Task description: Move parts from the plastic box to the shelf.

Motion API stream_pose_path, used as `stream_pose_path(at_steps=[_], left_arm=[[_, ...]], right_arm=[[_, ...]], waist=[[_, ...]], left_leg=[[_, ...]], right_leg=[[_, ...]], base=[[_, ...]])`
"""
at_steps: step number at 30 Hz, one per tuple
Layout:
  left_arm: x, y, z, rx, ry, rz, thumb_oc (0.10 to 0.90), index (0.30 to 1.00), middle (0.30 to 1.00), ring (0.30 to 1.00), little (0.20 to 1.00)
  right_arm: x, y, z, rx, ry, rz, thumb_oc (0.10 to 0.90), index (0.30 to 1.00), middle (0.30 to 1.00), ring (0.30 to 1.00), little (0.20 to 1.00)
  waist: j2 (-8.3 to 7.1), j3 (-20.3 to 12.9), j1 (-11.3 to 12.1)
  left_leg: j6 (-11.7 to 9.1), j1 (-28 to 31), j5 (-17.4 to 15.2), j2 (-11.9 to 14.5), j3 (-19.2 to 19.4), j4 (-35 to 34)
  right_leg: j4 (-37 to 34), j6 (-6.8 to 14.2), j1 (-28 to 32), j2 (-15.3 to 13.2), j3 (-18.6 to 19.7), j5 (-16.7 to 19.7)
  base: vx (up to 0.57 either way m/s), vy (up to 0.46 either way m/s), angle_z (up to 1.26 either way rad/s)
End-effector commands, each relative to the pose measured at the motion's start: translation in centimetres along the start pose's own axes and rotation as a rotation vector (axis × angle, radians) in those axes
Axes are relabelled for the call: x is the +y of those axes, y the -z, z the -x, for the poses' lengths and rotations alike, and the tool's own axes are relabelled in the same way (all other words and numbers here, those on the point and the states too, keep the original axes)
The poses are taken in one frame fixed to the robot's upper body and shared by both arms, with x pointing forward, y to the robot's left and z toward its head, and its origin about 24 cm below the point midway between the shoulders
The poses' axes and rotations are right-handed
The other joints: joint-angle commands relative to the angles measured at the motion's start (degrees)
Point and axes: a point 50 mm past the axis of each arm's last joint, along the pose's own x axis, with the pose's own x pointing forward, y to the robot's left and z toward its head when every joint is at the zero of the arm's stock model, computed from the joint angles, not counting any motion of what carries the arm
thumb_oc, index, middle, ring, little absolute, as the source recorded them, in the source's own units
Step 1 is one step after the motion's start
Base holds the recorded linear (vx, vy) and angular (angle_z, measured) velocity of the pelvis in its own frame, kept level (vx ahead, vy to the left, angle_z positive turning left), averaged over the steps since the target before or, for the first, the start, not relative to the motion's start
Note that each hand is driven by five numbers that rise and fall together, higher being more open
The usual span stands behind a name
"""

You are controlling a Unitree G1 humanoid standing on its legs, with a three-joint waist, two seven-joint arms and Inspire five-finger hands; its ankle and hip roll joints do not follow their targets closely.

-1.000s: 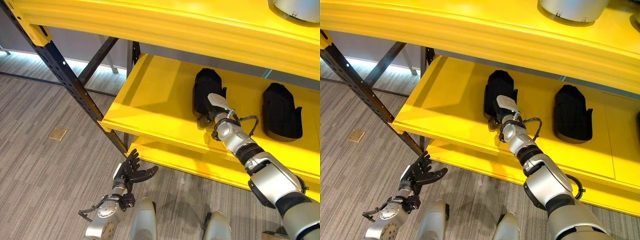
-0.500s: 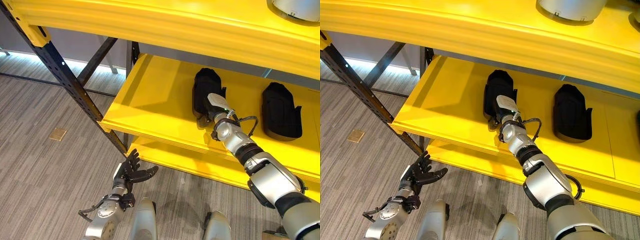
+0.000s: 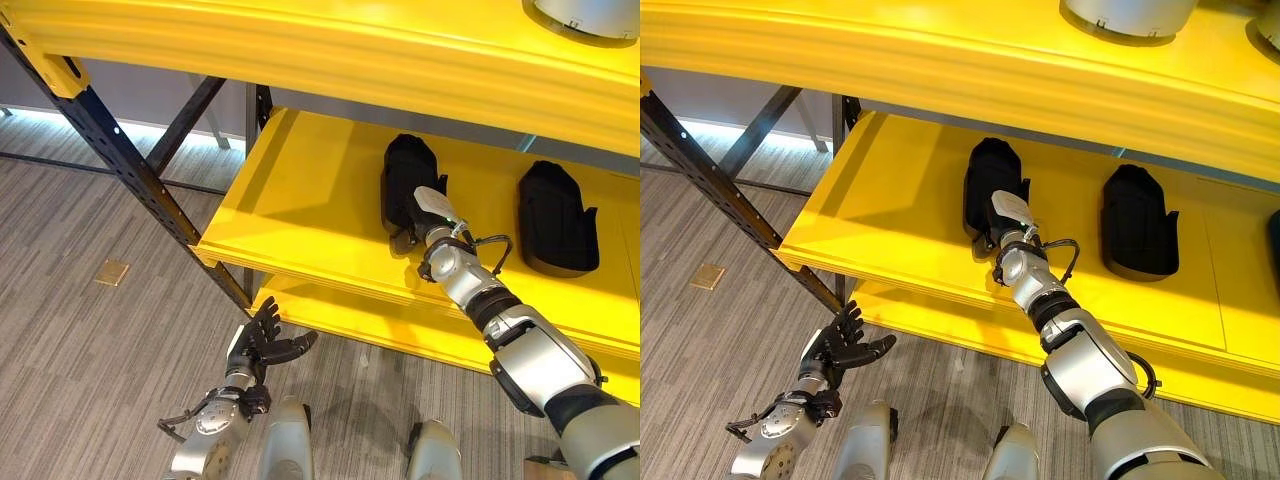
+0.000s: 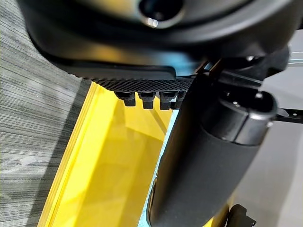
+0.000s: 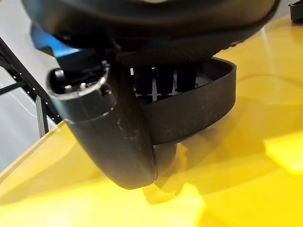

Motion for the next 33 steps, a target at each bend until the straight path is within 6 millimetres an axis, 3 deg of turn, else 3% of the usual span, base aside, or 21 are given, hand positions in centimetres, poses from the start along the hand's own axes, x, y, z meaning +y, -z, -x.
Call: stream_pose_path(at_steps=[1, 15, 23, 33], left_arm=[[-1.1, -5.2, -0.8, -0.243, 0.09, -0.055, 0.9, 1.0, 1.0, 1.0, 1.0], [-1.0, -5.0, -0.9, -0.229, 0.083, -0.061, 0.9, 1.0, 1.0, 1.0, 1.0], [-1.0, -5.0, -0.9, -0.23, 0.081, -0.062, 0.9, 1.0, 1.0, 1.0, 1.0], [-0.9, -4.8, -0.9, -0.218, 0.086, -0.07, 0.9, 1.0, 1.0, 1.0, 1.0]], right_arm=[[-4.1, 1.5, -0.7, 0.086, 0.137, -0.006, 0.4, 0.3, 0.3, 0.3, 0.3], [-4.4, 2.7, -0.3, 0.108, 0.158, -0.027, 0.4, 0.3, 0.3, 0.3, 0.3], [-4.9, 2.3, -0.3, 0.071, 0.18, -0.029, 0.4, 0.3, 0.3, 0.3, 0.3], [-4.2, 4.2, 0.2, 0.136, 0.167, -0.042, 0.4, 0.3, 0.3, 0.3, 0.3]], waist=[[-0.16, 0.2, 0.0], [-0.85, -0.1, -1.2], [-0.99, -0.2, -1.9], [-1.05, -0.5, -2.5]], left_leg=[[-0.3, 2.1, -2.3, 3.8, -3.6, 0.1], [-0.4, 2.7, -2.4, 4.0, -3.0, -0.1], [-0.6, 2.7, -2.2, 4.4, -2.8, -0.2], [-0.7, 2.6, -2.0, 4.6, -2.6, -0.3]], right_leg=[[-4.0, -2.1, 4.2, 1.1, 0.2, 2.3], [-4.6, -2.1, 4.2, 1.3, 1.2, 2.6], [-4.6, -2.1, 3.9, 1.7, 1.5, 2.7], [-4.8, -2.2, 3.8, 1.8, 1.7, 2.9]], base=[[0.0, -0.008, -0.04], [0.0, 0.0, 0.0], [0.0, 0.0, 0.0], [-0.01, -0.006, -0.03]])
